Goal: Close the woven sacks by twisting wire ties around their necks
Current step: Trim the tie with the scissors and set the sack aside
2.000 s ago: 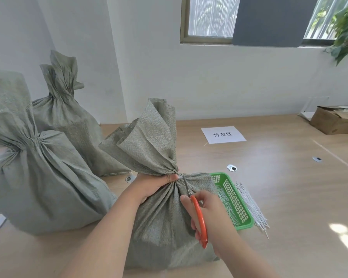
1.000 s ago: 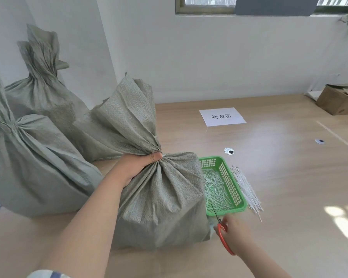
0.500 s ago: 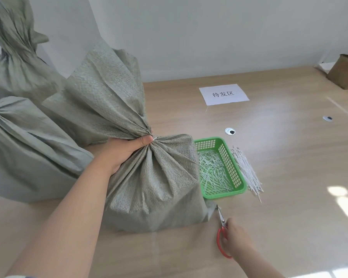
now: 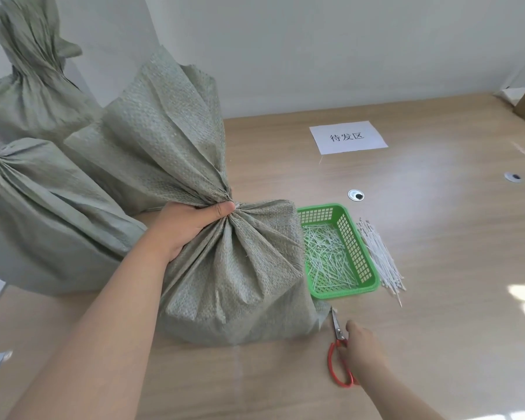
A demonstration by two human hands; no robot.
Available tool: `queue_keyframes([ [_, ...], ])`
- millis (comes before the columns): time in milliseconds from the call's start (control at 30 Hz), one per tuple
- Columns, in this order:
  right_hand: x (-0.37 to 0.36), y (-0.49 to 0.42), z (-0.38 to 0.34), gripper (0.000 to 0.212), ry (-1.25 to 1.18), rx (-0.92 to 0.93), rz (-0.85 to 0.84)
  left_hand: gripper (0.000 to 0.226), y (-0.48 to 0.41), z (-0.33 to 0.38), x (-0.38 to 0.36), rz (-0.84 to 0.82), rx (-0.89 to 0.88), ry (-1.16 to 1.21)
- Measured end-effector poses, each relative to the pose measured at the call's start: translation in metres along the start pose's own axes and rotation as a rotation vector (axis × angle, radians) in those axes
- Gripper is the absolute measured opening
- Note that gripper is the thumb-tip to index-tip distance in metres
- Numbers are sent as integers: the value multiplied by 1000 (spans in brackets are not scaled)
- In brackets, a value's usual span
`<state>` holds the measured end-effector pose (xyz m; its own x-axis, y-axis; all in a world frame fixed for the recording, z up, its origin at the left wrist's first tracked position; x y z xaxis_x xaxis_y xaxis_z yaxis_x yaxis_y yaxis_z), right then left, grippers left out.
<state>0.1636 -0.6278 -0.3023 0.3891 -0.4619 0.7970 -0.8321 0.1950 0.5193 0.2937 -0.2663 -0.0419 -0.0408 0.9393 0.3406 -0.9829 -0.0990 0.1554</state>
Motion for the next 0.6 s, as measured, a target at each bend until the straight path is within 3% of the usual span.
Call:
queue_keyframes([
  [67, 28, 2, -14, 24, -129, 54, 135, 78, 1, 2, 0, -15, 15, -7],
  [133, 63, 15, -42, 26, -414, 212, 255, 38, 2, 3, -1, -28, 31, -7],
  [200, 96, 40, -77, 24, -736, 406, 279, 24, 3, 5, 1, -34, 4, -30],
  [267, 116, 65, -114, 47, -890, 611, 177, 23, 8, 7, 5, -18, -14, -49],
  [367, 120, 82, -153, 86, -817, 766, 35, 21, 18, 14, 18, 69, -85, -123],
  [433, 121, 82, -166, 94, -799, 790, 17, 20, 26, 15, 31, 146, -138, -168],
  [500, 124, 83, -174, 95, -823, 787, 12, 36, 36, 4, 47, 196, -122, -176],
  [600, 123, 84, -176, 94, -856, 764, -2, 49, 57, -17, 62, 146, -136, -182],
])
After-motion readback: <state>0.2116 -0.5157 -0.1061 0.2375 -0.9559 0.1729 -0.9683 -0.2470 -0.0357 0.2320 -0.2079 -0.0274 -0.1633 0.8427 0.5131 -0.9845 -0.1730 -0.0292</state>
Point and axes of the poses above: each hand's wrist, its own y-axis away from the middle knuckle, its own x-axis out of the back of the hand, z = x × y, the point moved 9 cm from there along -y, towards the middle knuckle, and after that the axes turned 7 degrees about -y, right-handed, at the moved point
